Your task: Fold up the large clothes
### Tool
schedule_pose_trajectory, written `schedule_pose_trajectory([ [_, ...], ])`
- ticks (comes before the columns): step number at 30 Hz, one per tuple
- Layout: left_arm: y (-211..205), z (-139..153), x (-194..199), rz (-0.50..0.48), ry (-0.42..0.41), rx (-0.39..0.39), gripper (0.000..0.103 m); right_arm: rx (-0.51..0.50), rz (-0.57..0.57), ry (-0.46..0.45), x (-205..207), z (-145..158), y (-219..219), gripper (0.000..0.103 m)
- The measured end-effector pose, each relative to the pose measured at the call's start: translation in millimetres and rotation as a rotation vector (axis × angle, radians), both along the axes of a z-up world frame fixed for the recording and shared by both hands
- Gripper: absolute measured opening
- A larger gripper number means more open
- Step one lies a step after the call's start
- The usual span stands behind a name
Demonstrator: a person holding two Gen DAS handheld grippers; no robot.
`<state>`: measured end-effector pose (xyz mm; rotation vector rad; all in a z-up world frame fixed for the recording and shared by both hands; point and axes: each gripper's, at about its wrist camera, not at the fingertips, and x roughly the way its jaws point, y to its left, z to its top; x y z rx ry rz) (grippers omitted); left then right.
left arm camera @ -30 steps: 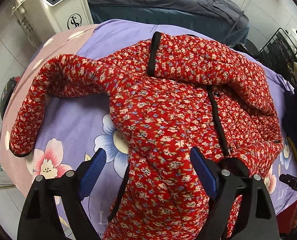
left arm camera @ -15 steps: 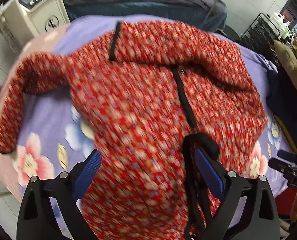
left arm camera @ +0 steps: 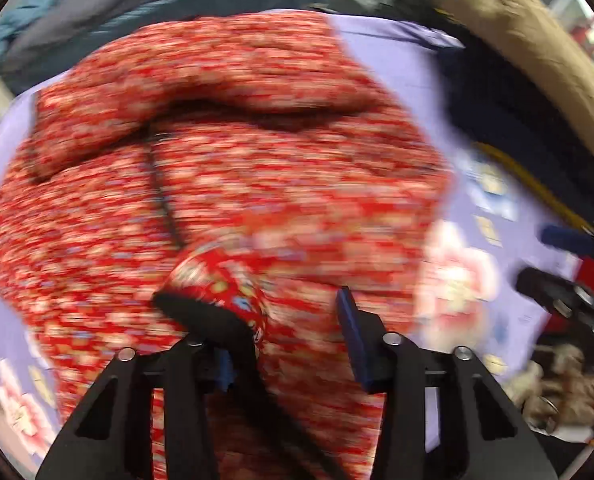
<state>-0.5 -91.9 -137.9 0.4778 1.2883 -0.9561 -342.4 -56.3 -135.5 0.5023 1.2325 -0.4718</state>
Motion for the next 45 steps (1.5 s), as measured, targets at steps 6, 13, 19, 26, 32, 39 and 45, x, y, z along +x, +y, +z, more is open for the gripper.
schedule_pose_trajectory([
  [6, -35.9, 32.4, -83.5, -0.299, -0.03, -0.089, 0.041, -0.066, -0.13, 0.015, -30.9, 16.3, -47.8, 0.075],
  [13, -61.6, 52.0, -135.8, -0.549, 0.125, -0.137, 0.066, -0.077, -0.177, 0.031, -38.1, 22.7, -82.6, 0.075],
  [19, -45.1, 59.1, -119.0, -0.46, 0.094, -0.156, 0.083, -0.038, -0.121, 0.051, -22.6, 10.4, -78.6, 0.075],
  [26, 6.3, 65.0, -65.0, -0.268, 0.179, -0.192, 0.088, 0.108, -0.051, 0.114, -13.2, -32.3, -47.6, 0.075],
  [32, 54.7, 68.7, -21.3, -0.077, 0.128, -0.174, 0.092, 0.056, 0.108, 0.2, -4.7, -53.7, -13.3, 0.075],
  [39, 130.4, 41.7, 44.7, 0.23, 0.009, -0.02, 0.092, 0.034, 0.218, 0.439, -39.1, -115.3, 10.6, 0.075],
  [45, 204.9, 23.6, 86.5, 0.429, -0.056, 0.075, 0.092, 0.132, 0.133, 0.481, -78.5, -137.8, 7.4, 0.075],
])
